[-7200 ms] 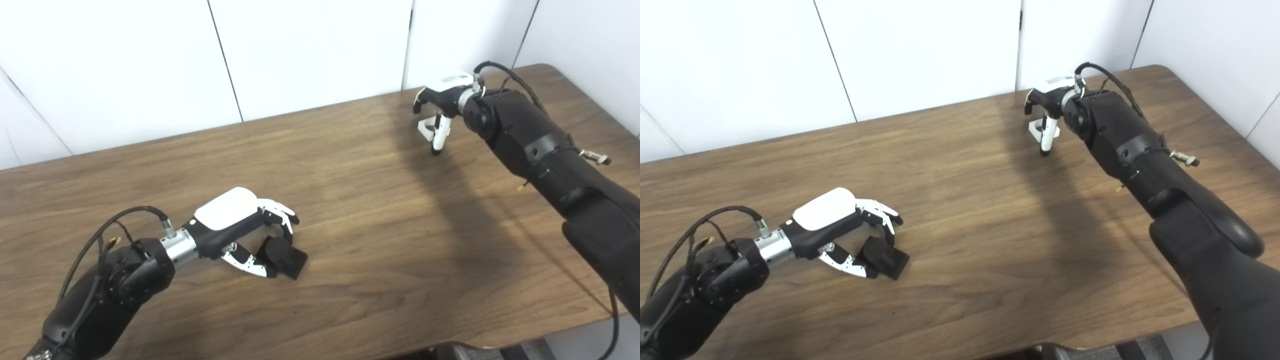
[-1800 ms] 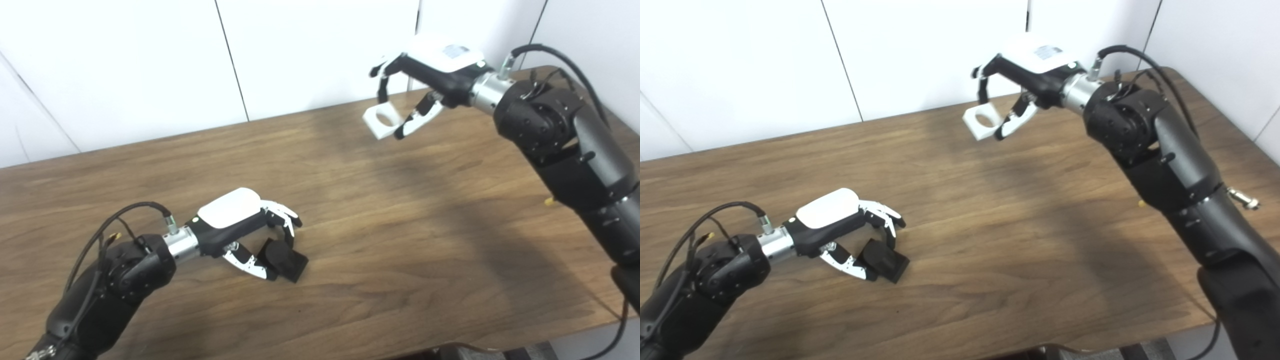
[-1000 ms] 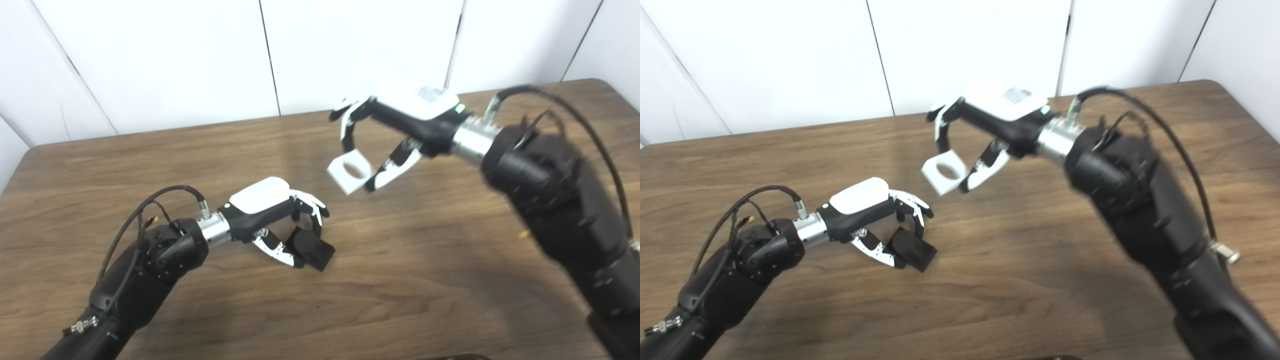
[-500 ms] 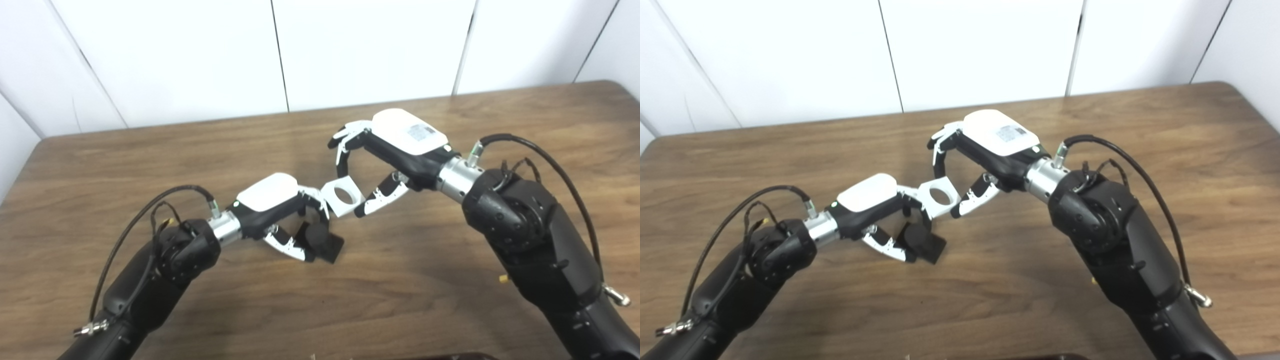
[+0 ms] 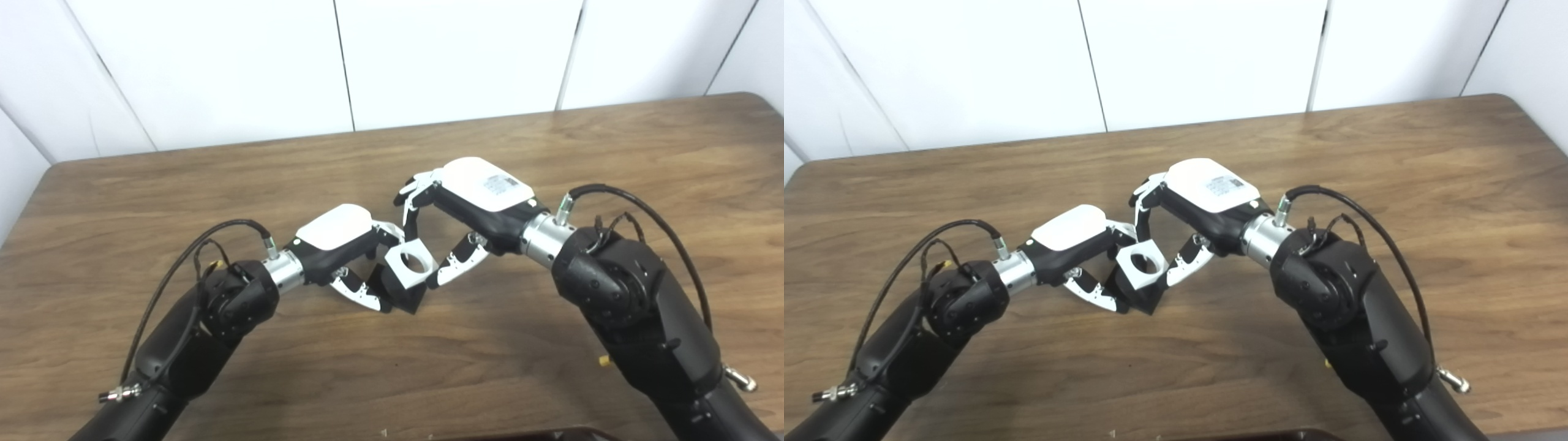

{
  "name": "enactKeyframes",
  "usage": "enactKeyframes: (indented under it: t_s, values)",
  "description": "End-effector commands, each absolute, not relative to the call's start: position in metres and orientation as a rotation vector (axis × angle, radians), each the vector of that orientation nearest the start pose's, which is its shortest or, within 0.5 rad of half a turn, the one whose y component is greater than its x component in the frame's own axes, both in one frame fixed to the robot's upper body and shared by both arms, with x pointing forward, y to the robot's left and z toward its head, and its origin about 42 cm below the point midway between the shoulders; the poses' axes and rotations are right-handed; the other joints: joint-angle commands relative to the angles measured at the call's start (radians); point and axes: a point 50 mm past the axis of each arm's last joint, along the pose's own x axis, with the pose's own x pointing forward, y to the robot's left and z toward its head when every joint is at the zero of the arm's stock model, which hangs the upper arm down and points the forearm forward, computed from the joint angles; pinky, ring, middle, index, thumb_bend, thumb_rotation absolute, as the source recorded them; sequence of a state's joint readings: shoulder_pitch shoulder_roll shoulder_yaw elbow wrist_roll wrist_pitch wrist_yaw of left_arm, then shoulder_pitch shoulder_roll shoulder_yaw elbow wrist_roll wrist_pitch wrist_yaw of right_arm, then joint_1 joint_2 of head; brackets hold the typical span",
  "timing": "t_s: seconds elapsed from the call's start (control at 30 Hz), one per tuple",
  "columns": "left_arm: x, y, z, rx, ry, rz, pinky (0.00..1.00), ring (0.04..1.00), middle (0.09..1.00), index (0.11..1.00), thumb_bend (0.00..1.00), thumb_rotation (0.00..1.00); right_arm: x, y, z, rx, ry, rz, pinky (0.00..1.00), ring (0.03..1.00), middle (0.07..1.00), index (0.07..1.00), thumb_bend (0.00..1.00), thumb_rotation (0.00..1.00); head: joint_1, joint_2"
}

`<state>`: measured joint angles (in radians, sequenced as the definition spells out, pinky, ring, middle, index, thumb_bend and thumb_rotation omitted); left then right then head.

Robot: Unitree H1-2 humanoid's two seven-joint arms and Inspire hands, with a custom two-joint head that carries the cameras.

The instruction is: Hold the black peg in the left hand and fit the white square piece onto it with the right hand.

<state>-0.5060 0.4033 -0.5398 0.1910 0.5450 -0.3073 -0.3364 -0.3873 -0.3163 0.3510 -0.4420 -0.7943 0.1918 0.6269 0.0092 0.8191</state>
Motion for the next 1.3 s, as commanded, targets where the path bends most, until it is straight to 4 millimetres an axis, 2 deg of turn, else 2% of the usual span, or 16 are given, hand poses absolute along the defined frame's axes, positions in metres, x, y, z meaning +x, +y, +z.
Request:
enactKeyframes:
  t_s: [0.0, 0.3, 0.53, 0.93, 1.27]
  values:
    - [0.381, 0.184, 0.133, 1.278, -0.23, -0.972, 0.59, 0.709, 0.77, 0.492, 0.52, 0.08, 0.326, -0.154, 0.288, -1.226, -0.476, 0.553, 0.88, 0.871, 0.79, 0.481, 0.52, 0.14, 0.002, 0.001]
    - [0.381, 0.182, 0.135, 1.275, -0.227, -0.975, 0.57, 0.7, 0.77, 0.492, 0.52, 0.08, 0.33, -0.146, 0.281, -1.22, -0.468, 0.584, 0.9, 0.87, 0.787, 0.48, 0.52, 0.14, 0.008, 0.006]
    - [0.38, 0.179, 0.135, 1.276, -0.231, -0.979, 0.59, 0.716, 0.777, 0.492, 0.52, 0.08, 0.335, -0.141, 0.273, -1.208, -0.454, 0.594, 0.89, 0.863, 0.776, 0.48, 0.52, 0.14, 0.014, 0.007]
    - [0.377, 0.181, 0.136, 1.271, -0.238, -0.973, 0.56, 0.692, 0.771, 0.492, 0.52, 0.08, 0.341, -0.139, 0.27, -1.226, -0.454, 0.602, 0.88, 0.862, 0.779, 0.48, 0.52, 0.14, 0.02, 0.011]
    - [0.379, 0.182, 0.138, 1.279, -0.24, -0.972, 0.59, 0.71, 0.775, 0.492, 0.52, 0.08, 0.339, -0.139, 0.265, -1.242, -0.434, 0.619, 0.88, 0.862, 0.791, 0.486, 0.52, 0.15, 0.021, 0.013]
